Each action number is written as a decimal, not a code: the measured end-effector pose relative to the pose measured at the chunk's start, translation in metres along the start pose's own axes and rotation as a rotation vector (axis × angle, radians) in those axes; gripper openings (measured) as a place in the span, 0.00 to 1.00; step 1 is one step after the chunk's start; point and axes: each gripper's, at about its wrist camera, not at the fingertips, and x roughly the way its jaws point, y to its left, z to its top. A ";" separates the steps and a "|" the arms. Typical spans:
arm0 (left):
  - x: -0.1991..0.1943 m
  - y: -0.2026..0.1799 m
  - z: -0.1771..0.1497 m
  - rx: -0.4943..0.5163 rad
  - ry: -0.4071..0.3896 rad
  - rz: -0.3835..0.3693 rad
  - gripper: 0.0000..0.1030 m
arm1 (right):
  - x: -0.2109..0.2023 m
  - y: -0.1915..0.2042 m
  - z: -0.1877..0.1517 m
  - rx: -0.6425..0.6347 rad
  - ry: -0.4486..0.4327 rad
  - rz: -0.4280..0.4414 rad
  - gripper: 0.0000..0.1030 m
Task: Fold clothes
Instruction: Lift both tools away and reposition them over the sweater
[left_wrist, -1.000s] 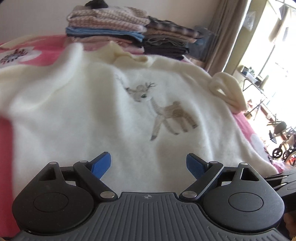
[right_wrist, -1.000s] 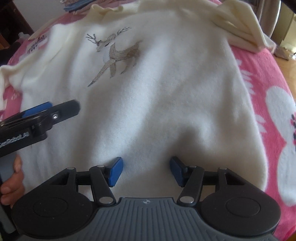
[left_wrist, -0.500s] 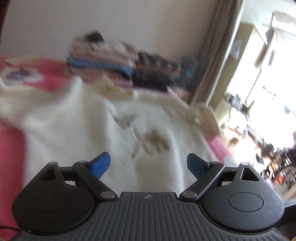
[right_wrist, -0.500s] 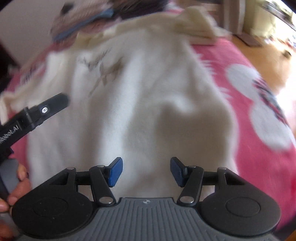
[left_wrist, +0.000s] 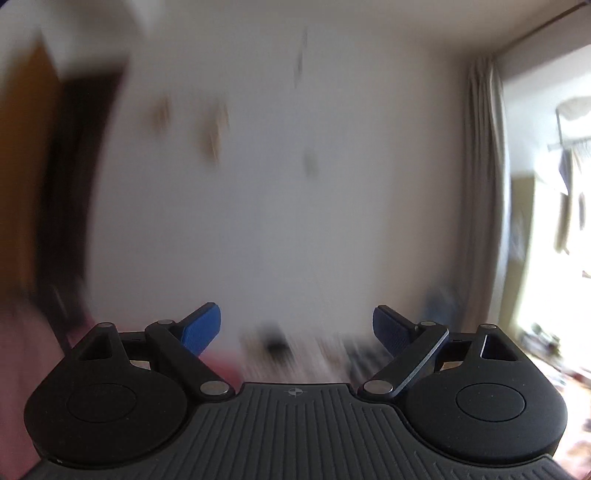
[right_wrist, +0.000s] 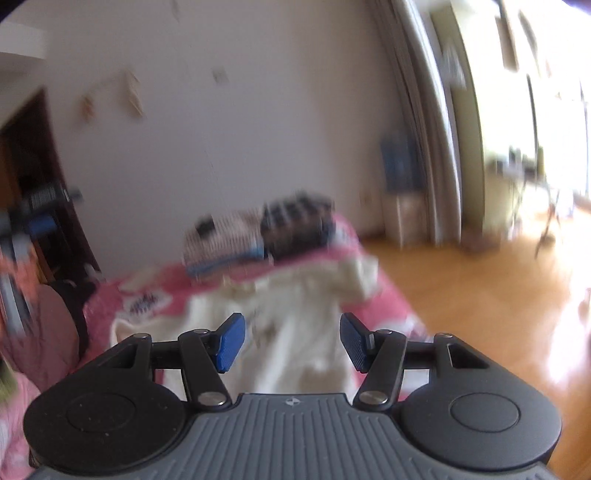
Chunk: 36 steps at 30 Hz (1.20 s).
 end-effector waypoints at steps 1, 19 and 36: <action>-0.018 0.003 0.026 0.032 -0.067 0.038 0.93 | -0.018 -0.009 0.002 -0.017 -0.043 0.000 0.59; -0.039 -0.022 0.089 0.118 0.102 0.089 1.00 | 0.013 -0.077 0.104 0.167 0.075 0.146 0.64; 0.012 0.058 -0.316 -0.151 0.908 0.018 0.91 | 0.175 0.006 -0.105 -0.170 0.513 0.427 0.63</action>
